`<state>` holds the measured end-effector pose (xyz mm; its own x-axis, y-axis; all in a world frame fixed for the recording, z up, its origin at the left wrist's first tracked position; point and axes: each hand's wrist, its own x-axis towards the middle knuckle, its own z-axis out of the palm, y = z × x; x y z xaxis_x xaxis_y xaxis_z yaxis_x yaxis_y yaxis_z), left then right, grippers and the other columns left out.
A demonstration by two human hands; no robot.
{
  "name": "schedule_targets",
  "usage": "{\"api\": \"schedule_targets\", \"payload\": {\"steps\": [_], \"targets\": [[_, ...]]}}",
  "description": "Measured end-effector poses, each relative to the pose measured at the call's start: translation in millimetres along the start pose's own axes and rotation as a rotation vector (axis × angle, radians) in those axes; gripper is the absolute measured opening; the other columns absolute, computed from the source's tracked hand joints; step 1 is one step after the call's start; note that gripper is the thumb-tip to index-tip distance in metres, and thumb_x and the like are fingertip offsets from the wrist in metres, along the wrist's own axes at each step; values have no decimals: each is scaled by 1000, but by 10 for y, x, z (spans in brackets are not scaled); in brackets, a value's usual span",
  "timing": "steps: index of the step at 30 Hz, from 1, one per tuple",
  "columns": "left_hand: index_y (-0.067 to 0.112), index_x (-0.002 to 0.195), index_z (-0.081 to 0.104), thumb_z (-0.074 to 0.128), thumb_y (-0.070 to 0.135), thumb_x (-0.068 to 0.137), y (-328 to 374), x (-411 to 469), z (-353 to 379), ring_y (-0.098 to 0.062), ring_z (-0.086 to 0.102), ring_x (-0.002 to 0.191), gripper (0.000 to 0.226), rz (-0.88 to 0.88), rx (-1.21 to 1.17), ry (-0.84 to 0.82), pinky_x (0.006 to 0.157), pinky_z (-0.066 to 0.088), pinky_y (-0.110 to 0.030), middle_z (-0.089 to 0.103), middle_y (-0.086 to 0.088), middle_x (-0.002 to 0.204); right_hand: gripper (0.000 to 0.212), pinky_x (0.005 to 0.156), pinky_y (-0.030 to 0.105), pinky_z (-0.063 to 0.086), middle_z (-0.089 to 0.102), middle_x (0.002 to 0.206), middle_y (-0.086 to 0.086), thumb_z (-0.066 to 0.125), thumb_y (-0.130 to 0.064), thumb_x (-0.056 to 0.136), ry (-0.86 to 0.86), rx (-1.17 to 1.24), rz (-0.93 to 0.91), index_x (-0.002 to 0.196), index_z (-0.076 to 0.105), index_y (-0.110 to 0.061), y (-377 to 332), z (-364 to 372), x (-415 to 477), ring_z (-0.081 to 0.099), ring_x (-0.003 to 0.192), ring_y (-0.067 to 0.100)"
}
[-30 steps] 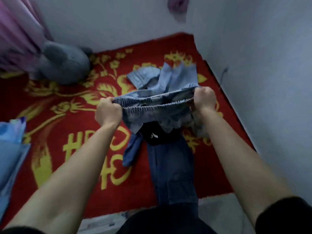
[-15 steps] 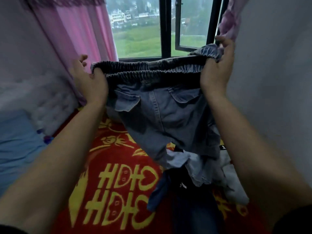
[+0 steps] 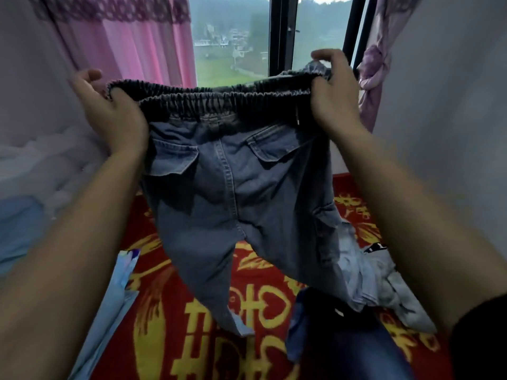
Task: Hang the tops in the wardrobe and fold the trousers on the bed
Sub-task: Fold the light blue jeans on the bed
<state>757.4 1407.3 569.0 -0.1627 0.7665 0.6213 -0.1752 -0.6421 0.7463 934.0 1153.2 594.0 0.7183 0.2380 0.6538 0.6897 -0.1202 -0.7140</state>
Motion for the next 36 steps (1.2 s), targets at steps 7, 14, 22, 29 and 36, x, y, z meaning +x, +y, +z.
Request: {"api": "schedule_targets", "payload": {"steps": [7,14,22,29,36], "targets": [[23,100,74,36,13,66,-1073,69,-625,-29,65,100,52,-2,559,-608,90,53,-38,73,-8,104,57,112,28,36,61,135,9,42,2,81,-368,-273,232,127,66,-22,399,956,-489,51,128,26],[21,96,65,46,14,86,-2280,-1548,-1866,-35,59,101,22,-240,1043,-1373,82,49,-38,67,-13,112,31,83,39,56,64,114,11,48,-19,95,-1054,-893,447,119,67,-15,1621,1226,-2389,60,100,32],[35,121,48,58,83,68,-2551,-2586,-2764,-23,57,111,73,-351,1265,-1960,88,47,-36,52,2,124,47,100,40,40,54,132,5,56,-21,91,-1567,-995,-93,137,49,-27,1922,1065,-3682,50,126,29],[33,106,57,55,21,87,-2552,-2568,-2742,-25,46,121,22,50,1560,-1745,110,7,-67,65,6,112,70,56,38,40,61,76,3,39,-86,79,-1550,-775,172,85,52,-18,1854,927,-4103,57,68,27],[16,112,51,50,14,87,-2497,-2308,-2502,-34,58,106,24,-180,1387,-1473,74,45,-39,63,-12,113,14,61,31,47,66,84,3,55,-32,87,-1388,-1015,-58,86,59,-18,1587,1007,-3533,67,79,28]]}}
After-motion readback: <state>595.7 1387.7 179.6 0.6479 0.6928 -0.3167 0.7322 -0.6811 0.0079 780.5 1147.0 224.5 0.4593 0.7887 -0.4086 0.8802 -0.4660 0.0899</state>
